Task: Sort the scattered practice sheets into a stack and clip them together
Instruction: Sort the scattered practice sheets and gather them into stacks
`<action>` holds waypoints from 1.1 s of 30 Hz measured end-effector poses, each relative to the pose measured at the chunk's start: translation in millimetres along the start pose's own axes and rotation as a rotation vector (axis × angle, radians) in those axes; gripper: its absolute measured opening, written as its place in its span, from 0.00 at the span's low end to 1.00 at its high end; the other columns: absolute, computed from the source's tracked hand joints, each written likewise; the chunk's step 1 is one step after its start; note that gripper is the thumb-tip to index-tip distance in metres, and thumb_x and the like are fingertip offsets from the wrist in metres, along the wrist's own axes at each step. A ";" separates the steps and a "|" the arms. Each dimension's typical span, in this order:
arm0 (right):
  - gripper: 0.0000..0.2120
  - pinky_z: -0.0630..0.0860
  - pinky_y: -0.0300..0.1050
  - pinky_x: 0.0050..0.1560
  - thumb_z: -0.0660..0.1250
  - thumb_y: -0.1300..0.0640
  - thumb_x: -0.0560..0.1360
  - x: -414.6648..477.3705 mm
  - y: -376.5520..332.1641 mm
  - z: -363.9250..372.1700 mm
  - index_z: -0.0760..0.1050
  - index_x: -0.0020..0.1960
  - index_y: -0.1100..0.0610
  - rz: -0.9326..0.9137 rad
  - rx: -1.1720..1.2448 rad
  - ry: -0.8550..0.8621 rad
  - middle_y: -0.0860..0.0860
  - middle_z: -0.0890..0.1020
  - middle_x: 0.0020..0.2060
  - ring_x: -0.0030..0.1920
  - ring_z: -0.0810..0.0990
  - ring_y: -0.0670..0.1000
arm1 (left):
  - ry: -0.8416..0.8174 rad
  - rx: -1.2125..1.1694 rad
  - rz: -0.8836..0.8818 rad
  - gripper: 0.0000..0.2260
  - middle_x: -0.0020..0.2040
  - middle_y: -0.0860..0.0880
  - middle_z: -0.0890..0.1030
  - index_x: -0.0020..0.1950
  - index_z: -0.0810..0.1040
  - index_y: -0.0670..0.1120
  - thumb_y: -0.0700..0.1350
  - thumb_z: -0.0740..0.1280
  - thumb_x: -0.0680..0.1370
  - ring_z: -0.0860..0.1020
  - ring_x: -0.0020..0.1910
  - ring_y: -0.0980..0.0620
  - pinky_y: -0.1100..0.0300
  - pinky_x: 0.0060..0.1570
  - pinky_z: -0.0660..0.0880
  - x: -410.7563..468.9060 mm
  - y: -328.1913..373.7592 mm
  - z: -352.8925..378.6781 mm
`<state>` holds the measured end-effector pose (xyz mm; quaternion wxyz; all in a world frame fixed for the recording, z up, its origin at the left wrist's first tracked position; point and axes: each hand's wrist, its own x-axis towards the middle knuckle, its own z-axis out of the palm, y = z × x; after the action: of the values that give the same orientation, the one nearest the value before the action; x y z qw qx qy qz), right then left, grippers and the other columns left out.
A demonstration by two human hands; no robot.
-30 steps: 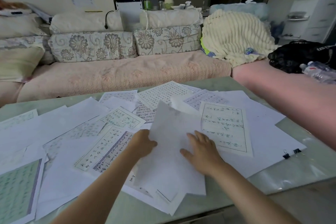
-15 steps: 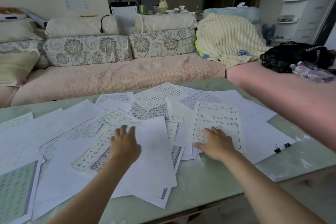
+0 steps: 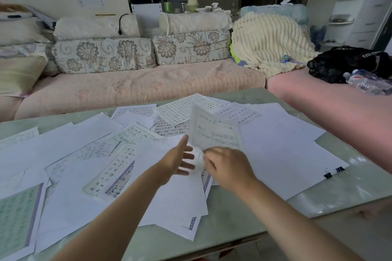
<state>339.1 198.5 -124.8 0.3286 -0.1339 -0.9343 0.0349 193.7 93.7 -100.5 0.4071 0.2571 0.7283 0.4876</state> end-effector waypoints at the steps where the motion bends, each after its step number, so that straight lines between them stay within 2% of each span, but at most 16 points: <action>1: 0.09 0.70 0.43 0.34 0.64 0.55 0.75 0.5 -11.7 3.6 0.76 0.37 0.52 -0.077 0.032 -0.055 0.48 0.79 0.31 0.30 0.78 0.54 | -0.036 -0.126 -0.037 0.29 0.56 0.43 0.82 0.61 0.77 0.47 0.67 0.51 0.79 0.82 0.54 0.41 0.51 0.49 0.80 -1.7 0.5 -9.8; 2: 0.10 0.75 0.48 0.45 0.61 0.53 0.76 -0.2 -23.6 7.2 0.80 0.42 0.51 -0.137 0.047 -0.138 0.47 0.83 0.37 0.36 0.80 0.53 | -0.054 -0.195 -0.039 0.26 0.56 0.43 0.83 0.60 0.78 0.49 0.66 0.54 0.79 0.82 0.54 0.41 0.49 0.50 0.80 -5.2 -0.9 -19.5; 3: 0.12 0.73 0.52 0.58 0.59 0.51 0.78 -1.7 -35.5 10.2 0.81 0.49 0.50 -0.178 0.061 -0.237 0.46 0.85 0.45 0.43 0.82 0.52 | -0.048 -0.208 -0.009 0.20 0.54 0.44 0.84 0.59 0.79 0.50 0.62 0.59 0.79 0.82 0.54 0.42 0.46 0.52 0.80 -10.3 -2.7 -28.7; 5: 0.17 0.60 0.54 0.71 0.58 0.46 0.80 -3.3 -56.2 15.4 0.79 0.62 0.49 -0.173 0.136 -0.414 0.46 0.81 0.60 0.59 0.78 0.50 | 0.064 0.073 0.074 0.10 0.51 0.46 0.84 0.56 0.79 0.49 0.47 0.69 0.75 0.81 0.52 0.44 0.46 0.54 0.79 -17.2 -12.1 -47.1; 7: 0.19 0.58 0.51 0.73 0.60 0.44 0.81 -1.7 -69.8 17.0 0.76 0.67 0.50 -0.120 0.246 -0.514 0.46 0.77 0.67 0.66 0.73 0.48 | 0.249 0.391 0.065 0.14 0.47 0.49 0.81 0.56 0.78 0.47 0.39 0.69 0.71 0.80 0.47 0.49 0.55 0.45 0.78 -22.9 -26.3 -63.3; 9: 0.20 0.62 0.52 0.72 0.60 0.44 0.81 4.0 -74.3 19.1 0.75 0.69 0.50 -0.089 0.266 -0.486 0.46 0.76 0.67 0.67 0.73 0.48 | 0.367 0.497 0.035 0.16 0.45 0.51 0.79 0.59 0.76 0.46 0.39 0.69 0.72 0.77 0.41 0.53 0.61 0.35 0.74 -31.1 -37.9 -79.4; 12: 0.22 0.61 0.51 0.73 0.59 0.45 0.81 16.5 -65.0 23.9 0.69 0.74 0.49 0.058 0.116 -0.516 0.49 0.70 0.73 0.72 0.68 0.51 | 0.412 0.604 -0.022 0.19 0.45 0.52 0.75 0.64 0.71 0.45 0.40 0.69 0.74 0.74 0.38 0.56 0.65 0.30 0.69 -40.1 -49.4 -100.6; 14: 0.25 0.58 0.54 0.74 0.57 0.42 0.81 21.0 -57.2 29.7 0.64 0.77 0.47 0.187 0.017 -0.589 0.51 0.63 0.77 0.76 0.62 0.54 | 0.386 0.731 -0.089 0.23 0.52 0.50 0.74 0.66 0.69 0.44 0.45 0.72 0.74 0.73 0.46 0.52 0.64 0.37 0.70 -43.3 -54.5 -108.6; 17: 0.33 0.52 0.60 0.76 0.56 0.34 0.79 23.9 -52.7 39.6 0.55 0.79 0.45 0.333 -0.030 -0.704 0.53 0.52 0.80 0.79 0.50 0.56 | 0.389 0.905 -0.168 0.30 0.64 0.43 0.69 0.66 0.67 0.42 0.54 0.74 0.71 0.66 0.62 0.44 0.53 0.56 0.70 -38.0 -63.8 -113.3; 19: 0.37 0.50 0.61 0.76 0.56 0.31 0.76 24.6 -52.8 45.9 0.51 0.80 0.44 0.371 -0.057 -0.779 0.54 0.49 0.80 0.80 0.47 0.57 | 0.406 0.857 -0.165 0.31 0.63 0.42 0.70 0.66 0.66 0.41 0.56 0.74 0.71 0.68 0.62 0.44 0.52 0.58 0.71 -33.2 -64.6 -113.8; 20: 0.39 0.49 0.61 0.76 0.56 0.30 0.76 24.4 -53.5 48.4 0.50 0.80 0.44 0.370 -0.071 -0.807 0.54 0.48 0.81 0.80 0.46 0.58 | 0.409 0.784 -0.164 0.30 0.59 0.43 0.73 0.64 0.67 0.41 0.55 0.74 0.71 0.71 0.58 0.45 0.53 0.56 0.73 -31.8 -63.0 -114.3; 22: 0.39 0.48 0.60 0.76 0.56 0.31 0.76 22.8 -54.4 51.4 0.49 0.80 0.45 0.364 -0.081 -0.826 0.55 0.48 0.80 0.80 0.46 0.58 | 0.422 0.577 -0.159 0.21 0.46 0.46 0.75 0.52 0.68 0.42 0.53 0.74 0.72 0.74 0.43 0.49 0.57 0.40 0.74 -28.6 -59.4 -115.7; 24: 0.38 0.48 0.58 0.76 0.58 0.33 0.76 22.6 -51.9 51.2 0.50 0.80 0.44 0.369 -0.060 -0.809 0.55 0.49 0.80 0.80 0.46 0.57 | 0.407 0.349 -0.194 0.18 0.38 0.46 0.72 0.43 0.67 0.42 0.50 0.75 0.72 0.71 0.33 0.50 0.61 0.29 0.70 -25.8 -56.4 -117.6; 28: 0.38 0.50 0.56 0.75 0.63 0.35 0.73 23.5 -42.1 48.0 0.53 0.79 0.41 0.366 -0.019 -0.778 0.50 0.53 0.80 0.79 0.50 0.53 | 0.348 0.055 -0.247 0.14 0.33 0.43 0.74 0.43 0.72 0.38 0.42 0.76 0.71 0.73 0.30 0.47 0.57 0.37 0.77 -14.7 -58.1 -124.3; 31: 0.38 0.53 0.55 0.74 0.66 0.37 0.72 22.5 -33.3 46.7 0.56 0.78 0.40 0.362 0.007 -0.735 0.47 0.57 0.79 0.78 0.54 0.51 | 0.311 0.028 -0.267 0.17 0.44 0.40 0.82 0.50 0.76 0.35 0.42 0.77 0.69 0.81 0.39 0.44 0.55 0.43 0.78 -7.5 -59.6 -122.9; 33: 0.38 0.54 0.54 0.74 0.67 0.38 0.71 22.1 -28.4 44.5 0.57 0.78 0.41 0.370 0.052 -0.716 0.45 0.59 0.78 0.77 0.56 0.50 | 0.328 0.049 -0.260 0.17 0.48 0.39 0.83 0.53 0.77 0.36 0.42 0.77 0.70 0.81 0.40 0.43 0.54 0.41 0.80 -4.0 -59.4 -121.3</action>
<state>288.4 178.3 -141.9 -0.0263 -0.2710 -0.9486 0.1614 94.8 6.6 -130.3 0.3362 0.0880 0.8234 0.4487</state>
